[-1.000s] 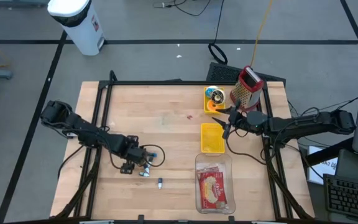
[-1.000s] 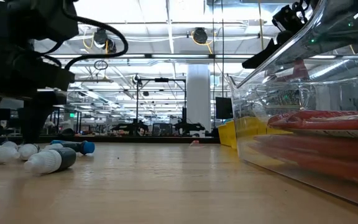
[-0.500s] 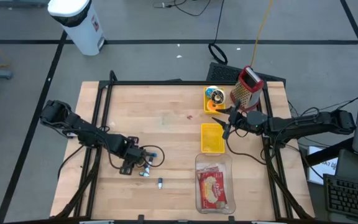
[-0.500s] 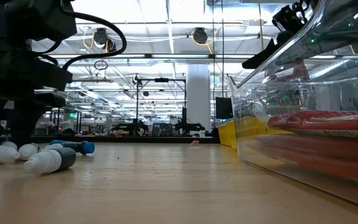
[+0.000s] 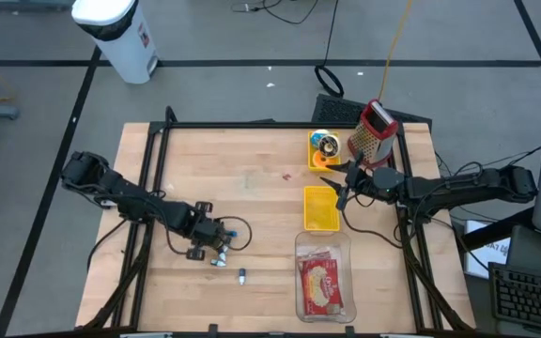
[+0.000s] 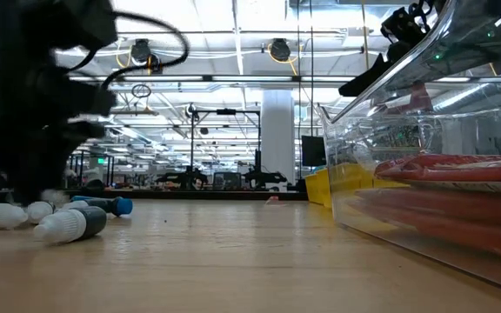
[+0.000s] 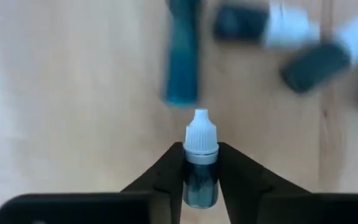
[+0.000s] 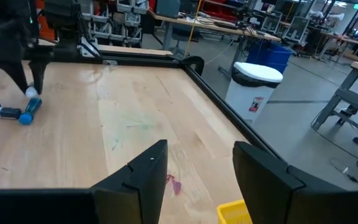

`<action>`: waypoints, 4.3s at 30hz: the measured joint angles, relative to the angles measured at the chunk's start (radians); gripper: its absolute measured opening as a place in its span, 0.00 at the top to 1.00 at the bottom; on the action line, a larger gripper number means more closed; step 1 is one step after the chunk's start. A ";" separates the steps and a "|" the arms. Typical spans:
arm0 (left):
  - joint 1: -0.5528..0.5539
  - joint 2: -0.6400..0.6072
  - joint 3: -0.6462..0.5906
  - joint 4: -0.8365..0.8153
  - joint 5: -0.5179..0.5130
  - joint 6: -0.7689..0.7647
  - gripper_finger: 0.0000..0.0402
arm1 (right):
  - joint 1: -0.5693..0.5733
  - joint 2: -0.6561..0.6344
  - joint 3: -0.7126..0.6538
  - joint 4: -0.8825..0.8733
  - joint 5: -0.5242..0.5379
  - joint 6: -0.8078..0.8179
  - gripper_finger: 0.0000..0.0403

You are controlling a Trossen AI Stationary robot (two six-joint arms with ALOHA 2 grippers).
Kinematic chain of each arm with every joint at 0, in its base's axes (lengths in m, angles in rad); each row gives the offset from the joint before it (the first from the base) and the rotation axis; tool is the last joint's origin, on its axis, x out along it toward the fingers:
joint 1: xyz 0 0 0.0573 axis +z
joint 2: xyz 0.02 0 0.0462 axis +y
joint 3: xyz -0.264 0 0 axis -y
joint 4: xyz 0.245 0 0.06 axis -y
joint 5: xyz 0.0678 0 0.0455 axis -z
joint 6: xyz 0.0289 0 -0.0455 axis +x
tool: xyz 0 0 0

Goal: Pick & Place Food Item
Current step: Put the black food coloring bottle into the bottom yellow bin

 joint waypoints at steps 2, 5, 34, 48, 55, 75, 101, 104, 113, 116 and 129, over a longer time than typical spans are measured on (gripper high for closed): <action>0.003 -0.002 0.044 -0.022 -0.055 0.027 0.82 | 0.000 0.000 0.000 0.000 0.000 0.001 0.58; 0.020 -0.002 0.127 -0.074 -0.122 0.102 0.84 | 0.000 0.000 0.000 0.000 0.000 0.020 0.58; 0.228 0.184 0.285 0.802 -0.571 1.185 0.78 | -0.009 0.577 0.181 0.525 -0.128 0.419 0.34; 0.242 0.205 0.285 0.895 -0.669 1.321 0.78 | -0.013 0.684 0.298 0.509 -0.130 0.491 0.30; 0.245 0.205 0.285 0.938 -0.609 1.332 0.78 | -0.013 0.685 0.314 0.492 -0.131 0.491 0.34; 0.246 0.205 0.285 0.955 -0.609 1.284 0.78 | -0.014 0.684 0.327 0.473 -0.137 0.464 0.77; 0.190 0.190 0.313 1.029 -0.737 0.884 0.35 | -0.021 0.682 0.326 0.428 -0.153 0.385 0.87; 0.178 0.182 0.313 1.026 -0.746 0.856 0.28 | -0.024 0.649 0.324 0.335 -0.153 0.373 0.87; 0.237 0.073 0.312 0.718 -0.515 0.457 0.22 | -0.007 0.374 0.325 -0.174 -0.156 0.325 0.87; 0.292 0.071 0.312 0.642 -0.362 0.344 0.24 | 0.009 0.288 0.326 -0.392 -0.158 0.344 0.87; 0.407 0.183 0.266 0.691 -0.097 0.152 0.32 | 0.035 0.263 0.272 -0.718 -0.262 0.471 0.87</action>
